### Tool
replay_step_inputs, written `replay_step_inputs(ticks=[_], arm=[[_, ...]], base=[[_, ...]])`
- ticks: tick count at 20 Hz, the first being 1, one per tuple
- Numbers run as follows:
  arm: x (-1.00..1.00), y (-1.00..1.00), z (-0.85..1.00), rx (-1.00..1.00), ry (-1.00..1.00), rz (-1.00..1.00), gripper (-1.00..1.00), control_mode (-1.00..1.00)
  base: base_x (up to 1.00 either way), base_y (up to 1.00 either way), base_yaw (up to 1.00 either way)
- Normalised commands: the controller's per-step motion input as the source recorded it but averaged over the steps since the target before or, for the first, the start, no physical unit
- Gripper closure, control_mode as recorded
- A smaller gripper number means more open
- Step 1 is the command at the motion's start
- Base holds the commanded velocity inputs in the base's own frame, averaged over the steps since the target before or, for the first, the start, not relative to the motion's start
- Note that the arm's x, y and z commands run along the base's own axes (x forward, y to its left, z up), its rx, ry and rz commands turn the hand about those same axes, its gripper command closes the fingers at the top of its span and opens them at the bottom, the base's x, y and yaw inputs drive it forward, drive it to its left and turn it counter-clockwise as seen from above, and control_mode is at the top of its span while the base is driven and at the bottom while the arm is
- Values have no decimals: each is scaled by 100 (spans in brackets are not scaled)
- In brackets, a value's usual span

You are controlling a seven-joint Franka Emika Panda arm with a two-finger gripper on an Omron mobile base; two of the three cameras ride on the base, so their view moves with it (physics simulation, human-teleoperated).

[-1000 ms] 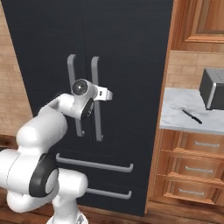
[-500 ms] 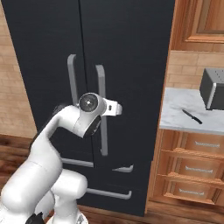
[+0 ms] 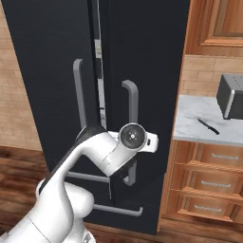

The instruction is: Retrieve the butter from the fridge and place it on a plate on the dining table. Then retrieve the butter knife by the fridge and place it near the plate.

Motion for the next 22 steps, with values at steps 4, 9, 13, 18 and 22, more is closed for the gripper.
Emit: replay_step_inputs(ticks=[4, 9, 13, 18, 22], arm=[[-66, -44, 0, 6, 3, 3, 100, -100], [-45, 3, 18, -5, 1, -2, 100, -100], [-42, 84, 24, -35, 24, -21, -100, -100], [-19, 100, 19, -43, 33, -23, -100, -100], [12, 96, 4, -40, 47, -9, -100, -100]], base=[[0, 0, 0], [0, 0, 0], [0, 0, 0], [0, 0, 0], [0, 0, 0]])
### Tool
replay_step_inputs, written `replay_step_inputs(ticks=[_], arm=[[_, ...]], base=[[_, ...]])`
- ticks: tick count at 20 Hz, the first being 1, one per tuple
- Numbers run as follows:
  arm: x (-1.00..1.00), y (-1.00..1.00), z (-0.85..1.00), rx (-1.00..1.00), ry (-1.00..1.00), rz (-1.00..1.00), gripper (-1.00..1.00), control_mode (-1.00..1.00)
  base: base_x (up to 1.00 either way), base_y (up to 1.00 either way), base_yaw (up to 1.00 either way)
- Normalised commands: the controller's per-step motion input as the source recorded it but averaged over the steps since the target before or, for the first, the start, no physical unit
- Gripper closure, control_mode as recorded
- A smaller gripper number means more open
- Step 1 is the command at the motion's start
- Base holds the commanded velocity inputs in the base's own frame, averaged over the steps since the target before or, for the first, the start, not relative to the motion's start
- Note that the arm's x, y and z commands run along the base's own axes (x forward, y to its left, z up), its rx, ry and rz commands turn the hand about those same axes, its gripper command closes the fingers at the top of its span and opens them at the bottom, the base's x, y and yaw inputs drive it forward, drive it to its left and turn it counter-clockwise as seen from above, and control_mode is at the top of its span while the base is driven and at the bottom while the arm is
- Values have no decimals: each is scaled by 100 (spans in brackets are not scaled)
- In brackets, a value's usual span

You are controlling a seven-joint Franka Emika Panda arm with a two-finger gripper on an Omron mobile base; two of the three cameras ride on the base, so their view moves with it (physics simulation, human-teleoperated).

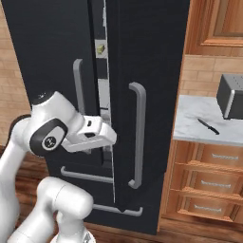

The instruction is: Retrieve the butter from the fridge and place it on a plate on the dining table. Then retrieve the butter knife by the fridge and place it near the plate.

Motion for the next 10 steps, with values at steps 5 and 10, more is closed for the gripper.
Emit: replay_step_inputs(ticks=[5, 10], arm=[[46, 76, 0, -26, 24, -13, -100, -100], [70, 22, 0, -22, 9, -2, -100, -100]], base=[[0, 0, 0], [0, 0, 0]])
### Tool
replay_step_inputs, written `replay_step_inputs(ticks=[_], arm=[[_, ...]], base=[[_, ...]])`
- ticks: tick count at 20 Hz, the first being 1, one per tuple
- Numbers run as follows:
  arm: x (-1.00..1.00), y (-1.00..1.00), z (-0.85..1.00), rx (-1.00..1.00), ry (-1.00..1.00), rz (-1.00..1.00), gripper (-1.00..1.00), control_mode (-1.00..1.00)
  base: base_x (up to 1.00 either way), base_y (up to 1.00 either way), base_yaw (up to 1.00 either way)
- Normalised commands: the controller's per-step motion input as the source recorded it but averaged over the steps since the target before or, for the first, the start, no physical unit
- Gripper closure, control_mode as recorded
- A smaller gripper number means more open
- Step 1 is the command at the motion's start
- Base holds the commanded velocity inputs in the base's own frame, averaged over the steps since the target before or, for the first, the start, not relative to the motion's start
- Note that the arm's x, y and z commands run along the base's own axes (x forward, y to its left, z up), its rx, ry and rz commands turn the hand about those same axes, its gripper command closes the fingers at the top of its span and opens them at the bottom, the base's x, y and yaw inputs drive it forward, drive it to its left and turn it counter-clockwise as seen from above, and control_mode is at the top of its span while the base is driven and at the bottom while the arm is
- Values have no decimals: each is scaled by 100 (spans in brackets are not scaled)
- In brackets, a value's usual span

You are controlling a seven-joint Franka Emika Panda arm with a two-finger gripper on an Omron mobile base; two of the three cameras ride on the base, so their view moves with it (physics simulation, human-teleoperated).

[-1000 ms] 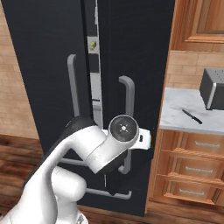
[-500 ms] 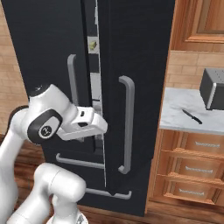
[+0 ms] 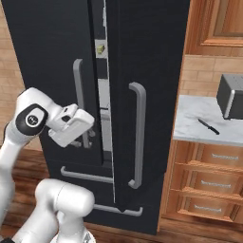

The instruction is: Retrieve the butter from the fridge and place it on a plate on the dining table. Then retrieve the butter knife by the fridge and place it near the plate.

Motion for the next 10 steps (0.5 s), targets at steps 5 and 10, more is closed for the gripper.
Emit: replay_step_inputs(ticks=[5, 10], arm=[[73, 0, -7, -15, 5, 4, -100, -100], [22, -3, -4, -2, 2, 0, -100, -100]], base=[[0, 0, 0], [0, 0, 0]])
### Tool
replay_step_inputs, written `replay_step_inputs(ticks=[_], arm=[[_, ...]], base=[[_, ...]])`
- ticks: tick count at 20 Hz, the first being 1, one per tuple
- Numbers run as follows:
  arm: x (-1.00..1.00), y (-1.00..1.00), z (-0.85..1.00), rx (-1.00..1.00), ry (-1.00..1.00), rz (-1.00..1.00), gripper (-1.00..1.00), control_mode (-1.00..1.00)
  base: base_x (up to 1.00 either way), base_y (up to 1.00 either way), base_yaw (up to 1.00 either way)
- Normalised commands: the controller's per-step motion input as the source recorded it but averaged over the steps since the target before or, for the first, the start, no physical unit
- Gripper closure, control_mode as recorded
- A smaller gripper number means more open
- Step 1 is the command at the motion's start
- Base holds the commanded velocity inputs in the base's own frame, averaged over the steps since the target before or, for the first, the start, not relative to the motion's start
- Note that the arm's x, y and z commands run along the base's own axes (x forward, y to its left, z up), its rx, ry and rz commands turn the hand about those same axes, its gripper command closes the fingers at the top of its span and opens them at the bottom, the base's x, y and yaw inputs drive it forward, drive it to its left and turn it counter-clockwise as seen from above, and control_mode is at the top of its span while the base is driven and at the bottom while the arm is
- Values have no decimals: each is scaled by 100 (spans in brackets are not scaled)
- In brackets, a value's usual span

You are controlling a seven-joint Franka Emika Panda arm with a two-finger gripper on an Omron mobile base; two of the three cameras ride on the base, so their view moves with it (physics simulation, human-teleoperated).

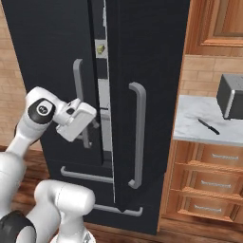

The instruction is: Retrieve the butter from the fridge and place it on a plate on the dining table. Then retrieve the butter knife by the fridge and place it near the plate.

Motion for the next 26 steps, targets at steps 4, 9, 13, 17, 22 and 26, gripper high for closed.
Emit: replay_step_inputs(ticks=[4, 9, 13, 17, 22, 26], arm=[[30, -33, -21, 0, 0, 0, -100, -100], [5, -41, -26, 0, 0, 0, -100, -100], [0, -41, -25, 0, 0, 0, -100, -100], [0, -37, -21, 0, 0, 0, -100, -100], [-10, -51, -21, 0, 0, 0, -100, -100], [-37, -100, -16, 7, 1, -2, -100, -100]], base=[[0, 0, 0], [0, 0, 0], [0, 0, 0], [0, 0, 0], [0, 0, 0], [0, 0, 0]])
